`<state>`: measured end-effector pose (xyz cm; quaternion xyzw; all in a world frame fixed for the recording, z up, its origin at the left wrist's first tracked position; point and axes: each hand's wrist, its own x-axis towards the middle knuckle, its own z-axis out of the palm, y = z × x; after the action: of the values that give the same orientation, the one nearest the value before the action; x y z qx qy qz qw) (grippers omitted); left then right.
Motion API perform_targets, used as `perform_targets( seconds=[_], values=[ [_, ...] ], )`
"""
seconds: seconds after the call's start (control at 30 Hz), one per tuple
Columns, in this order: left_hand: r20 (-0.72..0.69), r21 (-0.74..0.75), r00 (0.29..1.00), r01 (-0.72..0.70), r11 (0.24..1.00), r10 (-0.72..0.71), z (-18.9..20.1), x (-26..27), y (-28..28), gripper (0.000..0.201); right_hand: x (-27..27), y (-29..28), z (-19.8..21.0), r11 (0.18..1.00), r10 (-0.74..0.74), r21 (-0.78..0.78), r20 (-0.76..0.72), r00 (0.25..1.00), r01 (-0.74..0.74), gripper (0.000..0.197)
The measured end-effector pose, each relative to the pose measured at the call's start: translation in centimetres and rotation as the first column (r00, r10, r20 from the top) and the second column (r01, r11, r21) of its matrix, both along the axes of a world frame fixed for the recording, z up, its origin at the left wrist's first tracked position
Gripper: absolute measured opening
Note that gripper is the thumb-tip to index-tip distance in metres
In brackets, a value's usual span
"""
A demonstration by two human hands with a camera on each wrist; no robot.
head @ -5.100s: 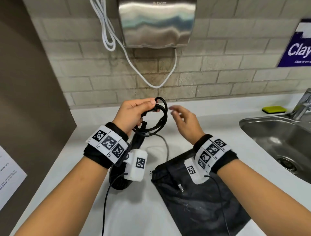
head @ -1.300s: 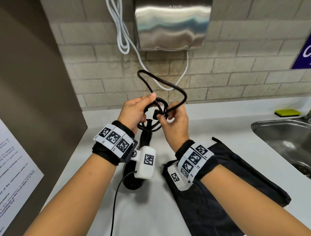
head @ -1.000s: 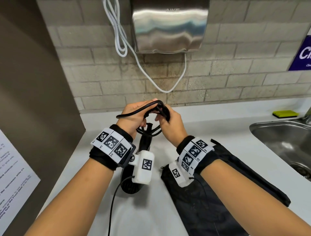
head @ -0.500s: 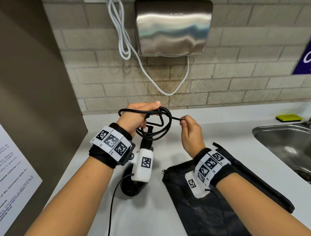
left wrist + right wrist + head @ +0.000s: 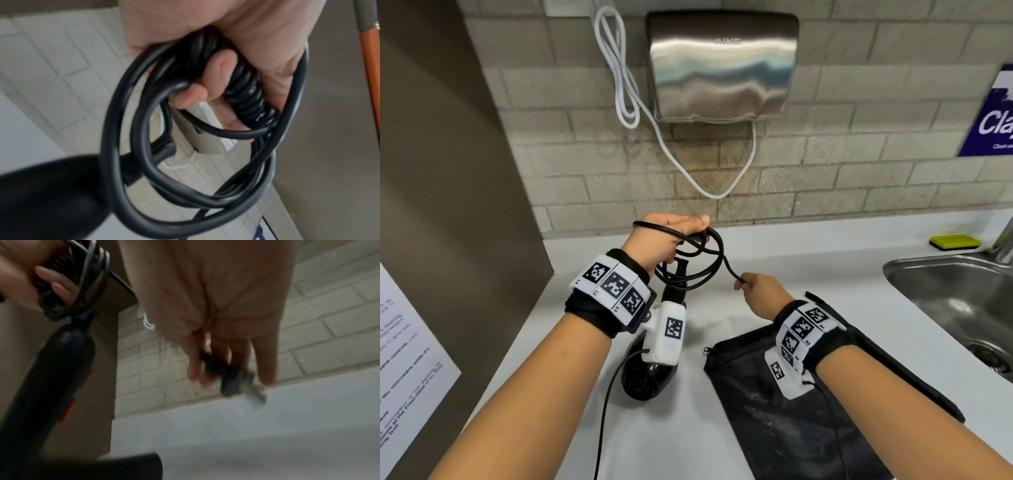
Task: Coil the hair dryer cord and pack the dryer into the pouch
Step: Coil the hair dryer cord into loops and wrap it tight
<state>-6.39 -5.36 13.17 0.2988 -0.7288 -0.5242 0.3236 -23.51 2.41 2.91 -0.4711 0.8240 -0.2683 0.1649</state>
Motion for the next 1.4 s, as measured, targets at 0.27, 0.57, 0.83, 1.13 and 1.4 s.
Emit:
perform_targets(
  seconds=[0.27, 0.57, 0.83, 1.13, 1.4],
  values=[
    [-0.009, -0.025, 1.0, 0.015, 1.0, -0.016, 0.2, -0.3, 0.1, 0.023, 6.5, 2.2, 7.7, 0.518, 0.137, -0.793, -0.294, 0.946, -0.321, 0.021],
    [0.072, -0.103, 0.997, -0.008, 0.995, 0.015, 0.6, -0.2, 0.9, 0.038, 7.9, 0.9, 8.6, 0.598, 0.107, -0.745, -0.29, 0.951, -0.295, 0.006],
    [0.015, 0.004, 0.999, 0.04, 0.999, -0.04, 0.5, 0.2, 0.4, 0.018, 5.3, 1.7, 8.6, 0.571, 0.034, -0.818, -0.059, 0.998, -0.068, 0.014],
    [-0.134, 0.123, 0.99, -0.02, 0.992, 0.037, 0.7, 0.6, 0.3, 0.022, 5.5, 1.6, 3.1, 0.658, 0.201, -0.7, -0.194, 0.96, -0.279, 0.023],
    [-0.137, 0.167, 0.988, 0.097, 0.981, -0.074, 0.4, 0.2, 0.4, 0.028, 5.1, 0.5, 2.5, 0.673, 0.36, -0.716, 0.097, 0.928, -0.187, 0.051]
  ],
)
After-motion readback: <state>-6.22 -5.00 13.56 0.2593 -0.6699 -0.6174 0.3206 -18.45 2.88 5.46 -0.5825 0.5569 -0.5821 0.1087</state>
